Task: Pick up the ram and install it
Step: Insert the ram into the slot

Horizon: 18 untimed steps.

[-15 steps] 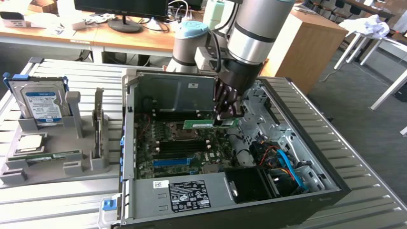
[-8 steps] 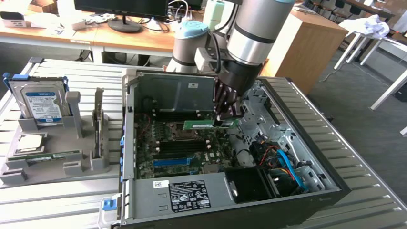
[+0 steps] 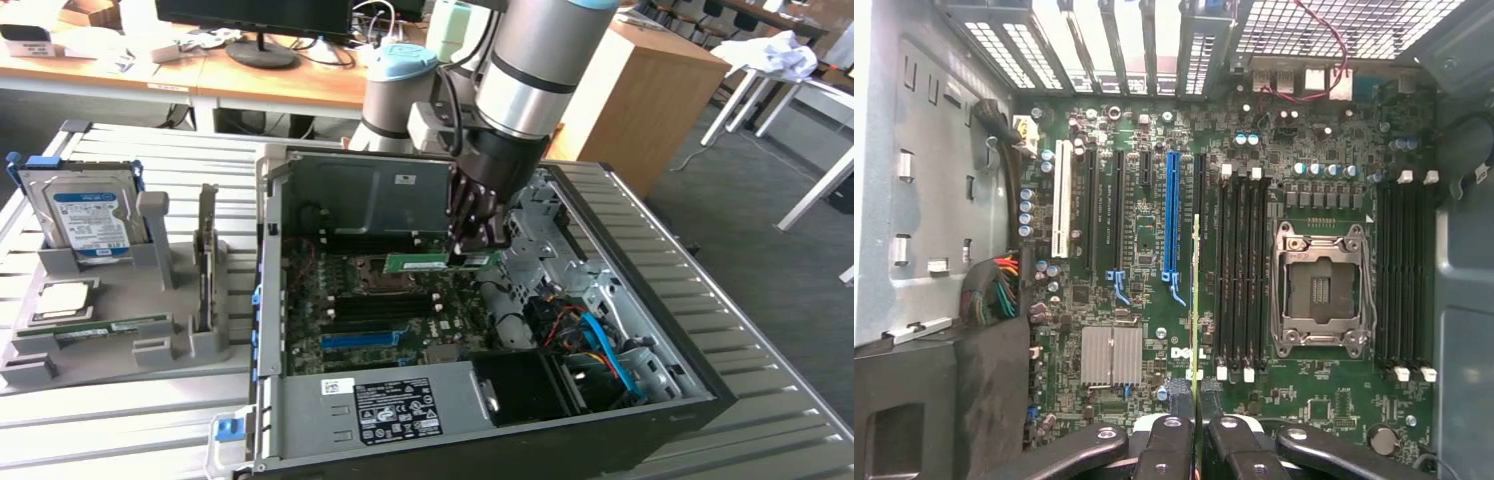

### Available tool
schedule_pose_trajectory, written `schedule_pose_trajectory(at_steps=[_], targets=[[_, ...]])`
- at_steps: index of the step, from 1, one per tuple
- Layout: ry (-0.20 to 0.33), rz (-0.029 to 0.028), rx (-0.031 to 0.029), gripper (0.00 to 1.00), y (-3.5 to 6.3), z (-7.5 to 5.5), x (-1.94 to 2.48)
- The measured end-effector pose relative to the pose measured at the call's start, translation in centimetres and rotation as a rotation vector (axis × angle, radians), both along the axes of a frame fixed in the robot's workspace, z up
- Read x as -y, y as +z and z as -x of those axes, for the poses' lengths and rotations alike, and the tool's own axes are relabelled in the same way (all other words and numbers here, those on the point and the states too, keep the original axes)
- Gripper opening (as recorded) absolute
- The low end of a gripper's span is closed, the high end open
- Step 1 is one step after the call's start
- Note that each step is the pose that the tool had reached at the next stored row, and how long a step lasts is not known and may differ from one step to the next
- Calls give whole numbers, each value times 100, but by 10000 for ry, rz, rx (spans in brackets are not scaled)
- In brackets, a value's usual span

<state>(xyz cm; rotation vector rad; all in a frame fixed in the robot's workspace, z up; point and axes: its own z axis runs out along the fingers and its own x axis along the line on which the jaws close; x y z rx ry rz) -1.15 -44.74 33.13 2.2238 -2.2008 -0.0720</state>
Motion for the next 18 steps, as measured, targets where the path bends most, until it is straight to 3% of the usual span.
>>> schedule_pose_trajectory(at_steps=[18], targets=[[0,1,0,13,-48,0,0]])
